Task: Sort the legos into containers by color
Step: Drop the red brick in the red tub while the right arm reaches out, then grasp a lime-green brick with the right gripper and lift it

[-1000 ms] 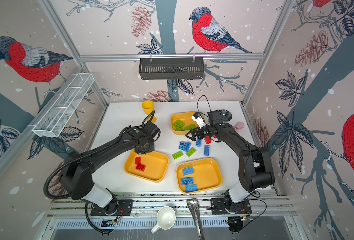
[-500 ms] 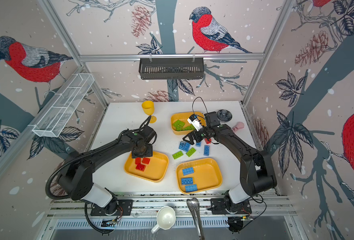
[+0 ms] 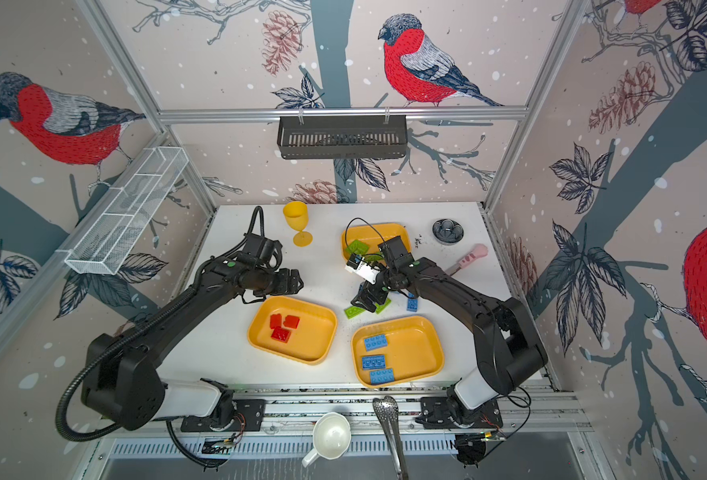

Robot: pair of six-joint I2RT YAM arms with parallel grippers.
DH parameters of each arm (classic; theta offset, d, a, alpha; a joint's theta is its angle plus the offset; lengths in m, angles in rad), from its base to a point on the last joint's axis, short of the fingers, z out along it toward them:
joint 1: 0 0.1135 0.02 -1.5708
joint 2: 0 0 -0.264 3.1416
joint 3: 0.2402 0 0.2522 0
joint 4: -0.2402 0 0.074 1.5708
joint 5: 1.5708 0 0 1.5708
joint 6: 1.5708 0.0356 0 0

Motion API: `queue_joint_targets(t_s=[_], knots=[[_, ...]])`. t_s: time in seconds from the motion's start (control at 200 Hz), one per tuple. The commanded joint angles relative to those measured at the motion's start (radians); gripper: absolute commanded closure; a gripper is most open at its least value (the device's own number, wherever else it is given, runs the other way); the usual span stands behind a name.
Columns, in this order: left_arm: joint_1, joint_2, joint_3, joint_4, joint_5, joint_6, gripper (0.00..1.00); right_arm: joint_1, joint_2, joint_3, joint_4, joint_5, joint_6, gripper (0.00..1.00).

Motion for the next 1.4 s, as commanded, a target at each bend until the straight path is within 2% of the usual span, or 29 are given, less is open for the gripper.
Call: queue_joint_targets(t_s=[0.0,0.275,0.33,0.365,0.435,0.73,1.121,1.396], knots=[[0.019,-0.007,-0.006,0.058,0.086,0.067,0.12,0.035,0.026,-0.004,-0.01,0.065,-0.125,0.03],[0.051,-0.019,-0.041,0.11,0.113,0.061,0.06,0.104,0.124,0.022,-0.046,0.156,-0.219,0.16],[0.062,-0.023,-0.046,0.112,0.117,0.067,0.06,0.11,0.143,0.022,-0.046,0.167,-0.232,0.27],[0.07,-0.028,-0.052,0.114,0.118,0.066,0.06,0.118,0.152,0.019,-0.041,0.184,-0.242,0.31],[0.086,-0.04,-0.068,0.125,0.13,0.061,0.03,0.128,0.17,0.021,-0.031,0.206,-0.252,0.31],[0.099,-0.07,-0.117,0.146,0.153,0.047,0.03,0.155,0.254,0.061,-0.019,0.255,-0.276,0.32],[0.102,-0.09,-0.142,0.15,0.151,0.043,0.03,0.163,0.304,0.078,-0.062,0.245,-0.276,0.55],[0.104,-0.09,-0.143,0.153,0.157,0.044,0.03,0.163,0.276,0.074,-0.078,0.251,-0.262,0.69]])
